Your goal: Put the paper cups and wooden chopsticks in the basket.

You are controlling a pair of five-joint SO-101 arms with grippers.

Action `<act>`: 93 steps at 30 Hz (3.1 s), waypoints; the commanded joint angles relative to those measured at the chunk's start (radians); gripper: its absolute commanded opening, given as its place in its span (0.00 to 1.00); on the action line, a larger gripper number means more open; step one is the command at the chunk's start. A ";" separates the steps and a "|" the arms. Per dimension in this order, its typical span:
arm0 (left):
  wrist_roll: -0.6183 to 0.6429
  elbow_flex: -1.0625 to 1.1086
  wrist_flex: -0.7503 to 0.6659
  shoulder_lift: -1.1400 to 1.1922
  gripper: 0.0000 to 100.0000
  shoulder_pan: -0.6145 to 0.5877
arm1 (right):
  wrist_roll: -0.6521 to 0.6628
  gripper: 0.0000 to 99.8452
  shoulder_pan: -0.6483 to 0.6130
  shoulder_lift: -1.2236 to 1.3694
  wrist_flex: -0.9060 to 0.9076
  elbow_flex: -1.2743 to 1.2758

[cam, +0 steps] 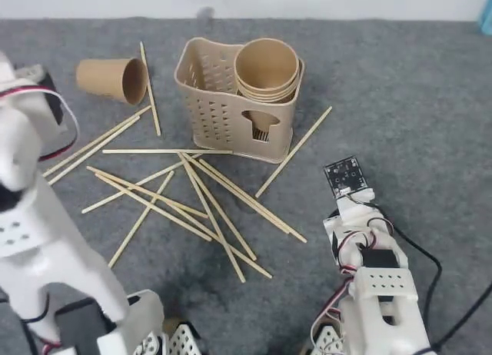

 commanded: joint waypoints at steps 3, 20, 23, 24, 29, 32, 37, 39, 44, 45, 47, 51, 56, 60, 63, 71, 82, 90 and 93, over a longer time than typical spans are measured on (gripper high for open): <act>-0.014 0.231 -0.199 -0.018 0.02 -0.100 | 0.018 0.01 -0.007 -0.025 -0.019 -0.008; -0.005 1.283 -1.025 -0.018 0.01 -0.354 | 0.012 0.01 -0.007 -0.025 -0.025 -0.008; -0.008 1.400 -1.119 -0.018 0.01 -0.400 | 0.012 0.01 -0.008 -0.025 -0.025 -0.009; -0.009 1.434 -1.140 -0.018 0.01 -0.414 | 0.012 0.01 -0.008 -0.025 -0.025 -0.009; -0.011 1.596 -1.255 -0.020 0.01 -0.419 | 0.012 0.01 -0.007 -0.038 -0.018 -0.041; -0.014 1.639 -1.297 -0.032 0.01 -0.391 | 0.012 0.01 0.001 -0.102 -0.016 -0.064; -0.005 1.669 -1.211 -0.232 0.01 -0.374 | 0.012 0.01 0.045 -0.349 -0.025 -0.173; -0.005 1.707 -1.145 -0.368 0.01 -0.319 | 0.012 0.01 0.039 -0.463 -0.027 -0.242; -0.005 1.929 -1.099 -0.713 0.01 -0.147 | 0.009 0.01 -0.101 -0.610 -0.028 -0.377; -0.005 1.972 -1.123 -0.779 0.01 -0.144 | -0.009 0.01 -0.130 -0.605 -0.027 -0.405; -0.005 2.048 -1.148 -0.904 0.01 -0.158 | -0.087 0.01 -0.165 -0.579 -0.027 -0.465; -0.003 2.166 -1.148 -1.126 0.01 -0.160 | -0.264 0.01 -0.211 -0.444 -0.091 -0.589; -0.003 2.253 -1.099 -1.349 0.01 -0.158 | -0.325 0.01 -0.302 -0.154 -0.231 -0.738; -0.003 2.250 -0.974 -1.456 0.01 -0.132 | -0.322 0.01 -0.372 0.114 -0.274 -0.905; -0.003 2.249 -0.944 -1.478 0.01 -0.100 | -0.321 0.01 -0.392 0.306 -0.231 -1.048; -0.005 2.249 -0.944 -1.478 0.01 -0.089 | -0.321 0.01 -0.386 0.654 -0.142 -1.195; -0.008 2.249 -0.942 -1.478 0.01 -0.089 | -0.319 0.01 -0.371 0.641 -0.150 -1.137; -0.009 2.249 -0.939 -1.478 0.01 -0.089 | -0.319 0.01 -0.337 0.441 -0.051 -1.303; -0.009 2.249 -0.939 -1.478 0.01 -0.089 | -0.322 0.01 -0.340 0.395 0.114 -1.326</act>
